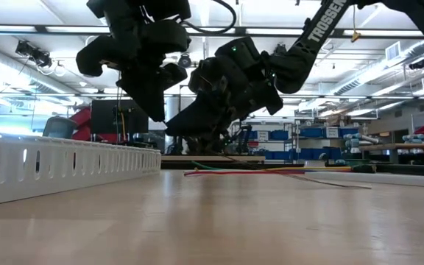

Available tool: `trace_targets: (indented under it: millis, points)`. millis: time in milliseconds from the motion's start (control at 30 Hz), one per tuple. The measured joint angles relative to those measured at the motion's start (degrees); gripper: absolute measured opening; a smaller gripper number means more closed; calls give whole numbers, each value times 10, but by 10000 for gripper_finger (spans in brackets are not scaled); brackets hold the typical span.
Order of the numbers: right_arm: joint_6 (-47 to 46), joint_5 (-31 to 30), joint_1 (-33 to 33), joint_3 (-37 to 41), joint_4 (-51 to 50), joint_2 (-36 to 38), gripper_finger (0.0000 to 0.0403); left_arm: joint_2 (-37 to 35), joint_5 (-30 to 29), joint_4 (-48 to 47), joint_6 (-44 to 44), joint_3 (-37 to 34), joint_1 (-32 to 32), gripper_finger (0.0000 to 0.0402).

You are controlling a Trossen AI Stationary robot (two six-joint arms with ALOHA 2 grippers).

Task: Ziptie cables
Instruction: Insert the black zip tie into the locking head

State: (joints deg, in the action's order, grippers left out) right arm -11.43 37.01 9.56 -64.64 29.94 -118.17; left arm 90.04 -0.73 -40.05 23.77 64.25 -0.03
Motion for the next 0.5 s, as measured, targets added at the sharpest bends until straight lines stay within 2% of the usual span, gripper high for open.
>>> trace_targets:
  millis: [167, 333, 500]
  points:
    - [11, 2, 0, 0, -1, 0, 5, 0, -2, 2, 0, 0, 0, 22]
    - [19, 2, -1, 0, -1, 0, 1, 0, -2, 6, -6, 0, 0, 27]
    - [21, 1, -6, 0, -2, 0, 0, 0, -2, 31, -30, 0, 0, 56]
